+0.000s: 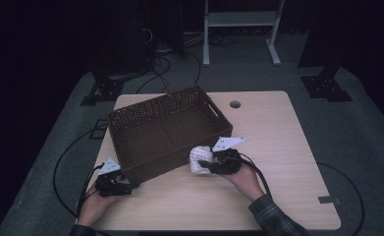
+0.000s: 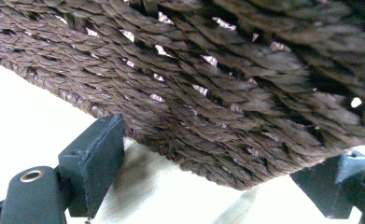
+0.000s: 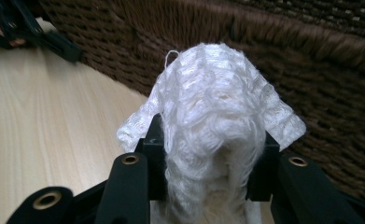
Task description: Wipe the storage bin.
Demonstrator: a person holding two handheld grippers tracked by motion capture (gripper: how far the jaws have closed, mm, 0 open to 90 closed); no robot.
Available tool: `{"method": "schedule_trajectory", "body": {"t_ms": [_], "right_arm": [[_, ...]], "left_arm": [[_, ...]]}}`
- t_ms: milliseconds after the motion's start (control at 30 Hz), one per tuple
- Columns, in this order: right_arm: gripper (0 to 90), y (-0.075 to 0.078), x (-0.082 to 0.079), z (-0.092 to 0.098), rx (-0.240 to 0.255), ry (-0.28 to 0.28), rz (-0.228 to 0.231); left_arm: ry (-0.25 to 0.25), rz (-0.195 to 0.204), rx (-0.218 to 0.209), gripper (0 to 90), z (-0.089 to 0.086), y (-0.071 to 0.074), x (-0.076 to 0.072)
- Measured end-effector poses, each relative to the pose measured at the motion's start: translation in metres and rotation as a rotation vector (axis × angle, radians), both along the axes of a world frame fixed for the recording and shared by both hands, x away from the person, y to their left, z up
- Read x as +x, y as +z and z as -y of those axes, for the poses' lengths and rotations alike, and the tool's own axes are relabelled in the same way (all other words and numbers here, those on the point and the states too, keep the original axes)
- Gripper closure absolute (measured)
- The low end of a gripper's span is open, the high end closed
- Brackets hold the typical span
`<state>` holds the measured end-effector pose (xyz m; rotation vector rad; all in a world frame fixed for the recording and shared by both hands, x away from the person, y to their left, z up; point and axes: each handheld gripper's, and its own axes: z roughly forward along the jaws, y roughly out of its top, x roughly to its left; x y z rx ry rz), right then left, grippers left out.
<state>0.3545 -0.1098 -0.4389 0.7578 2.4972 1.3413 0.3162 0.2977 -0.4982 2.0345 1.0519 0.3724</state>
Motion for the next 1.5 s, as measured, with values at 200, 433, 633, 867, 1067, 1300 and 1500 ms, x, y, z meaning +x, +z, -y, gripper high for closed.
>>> {"method": "schedule_trajectory", "body": {"t_ms": [200, 433, 633, 867, 1067, 1300, 1500], "right_arm": [[60.3, 0.013, -0.005, 0.002, 0.048, 0.007, 0.027], [60.3, 0.024, -0.006, -0.002, 0.064, 0.022, 0.048], [60.4, 0.016, -0.004, -0.007, 0.038, 0.028, 0.04], [60.5, 0.005, -0.001, -0.01, 0.016, 0.036, 0.017], [60.5, -0.009, 0.002, -0.016, -0.017, 0.045, -0.013], [60.5, -0.024, 0.006, -0.022, -0.045, 0.048, -0.045], [60.6, -0.035, 0.01, -0.026, -0.072, 0.046, -0.068]], "left_arm": [[0.0, 0.0, 0.0, 15.4, 0.0, 0.0, 0.0], [0.002, 0.0, -0.002, 15.4, 0.0, 0.0, 0.0], [0.0, 0.0, 0.0, 15.4, 0.0, 0.0, 0.0], [0.0, 0.0, 0.0, 15.4, 0.0, 0.0, 0.0], [-0.002, 0.002, 0.002, 15.4, 0.0, 0.0, 0.0], [-0.002, 0.002, 0.002, 15.4, 0.0, 0.0, 0.0], [-0.003, 0.002, 0.002, 15.4, 0.0, 0.0, 0.0]]}}
